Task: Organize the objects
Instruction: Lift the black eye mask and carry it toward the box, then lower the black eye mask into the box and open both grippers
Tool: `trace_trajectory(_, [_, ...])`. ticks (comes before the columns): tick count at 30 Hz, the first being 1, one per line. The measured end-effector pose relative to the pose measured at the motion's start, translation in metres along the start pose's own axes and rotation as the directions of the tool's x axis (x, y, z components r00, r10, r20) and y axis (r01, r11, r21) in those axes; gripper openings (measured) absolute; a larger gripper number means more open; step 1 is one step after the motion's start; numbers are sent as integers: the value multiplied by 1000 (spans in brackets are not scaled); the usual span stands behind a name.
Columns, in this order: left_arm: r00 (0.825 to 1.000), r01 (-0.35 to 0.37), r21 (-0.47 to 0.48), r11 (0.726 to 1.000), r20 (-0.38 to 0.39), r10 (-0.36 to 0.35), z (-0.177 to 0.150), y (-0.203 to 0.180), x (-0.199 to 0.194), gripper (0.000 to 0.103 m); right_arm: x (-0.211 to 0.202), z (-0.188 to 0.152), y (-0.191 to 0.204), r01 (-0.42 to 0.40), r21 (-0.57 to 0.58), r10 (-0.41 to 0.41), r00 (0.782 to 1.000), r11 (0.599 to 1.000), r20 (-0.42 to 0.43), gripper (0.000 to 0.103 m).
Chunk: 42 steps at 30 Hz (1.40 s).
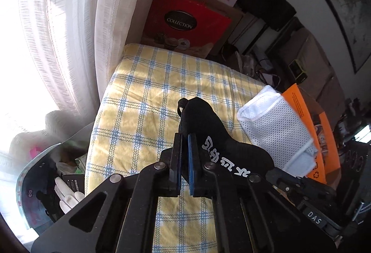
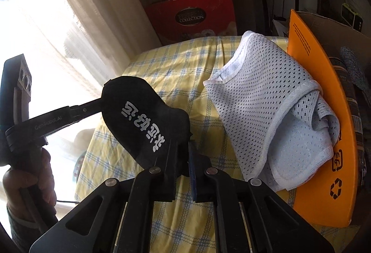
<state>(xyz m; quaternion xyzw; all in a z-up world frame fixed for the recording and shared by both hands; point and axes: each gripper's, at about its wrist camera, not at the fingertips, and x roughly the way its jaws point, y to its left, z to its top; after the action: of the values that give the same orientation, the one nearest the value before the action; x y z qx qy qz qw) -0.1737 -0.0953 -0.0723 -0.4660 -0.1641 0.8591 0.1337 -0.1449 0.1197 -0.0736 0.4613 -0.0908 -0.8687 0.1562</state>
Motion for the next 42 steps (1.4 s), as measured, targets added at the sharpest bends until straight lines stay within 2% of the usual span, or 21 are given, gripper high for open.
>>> trace_trajectory(6, [997,72,5,997,23,-72,2,-18,-19,4,-32,5,-6,2,7,-2,998,1000,58,7])
trace_trajectory(19, [987,144,113,983,60,-152,24,-98,-44,4,-111,21,-27,39,1,-39,984,999,173,7])
trace_trajectory(30, [982,167,249,954,47,-184,37,-190,-33,4,-171,25,-70,86,64,-99,962,994,254,7])
trace_trajectory(36, [978,196,283,939,19,-209,41,-236,-14,4,-191,26,-98,120,105,-144,952,987,271,7])
trace_trajectory(42, [974,213,352,912,-9,-224,37,-289,12,4,-207,18,-131,170,162,-210,938,972,277,7])
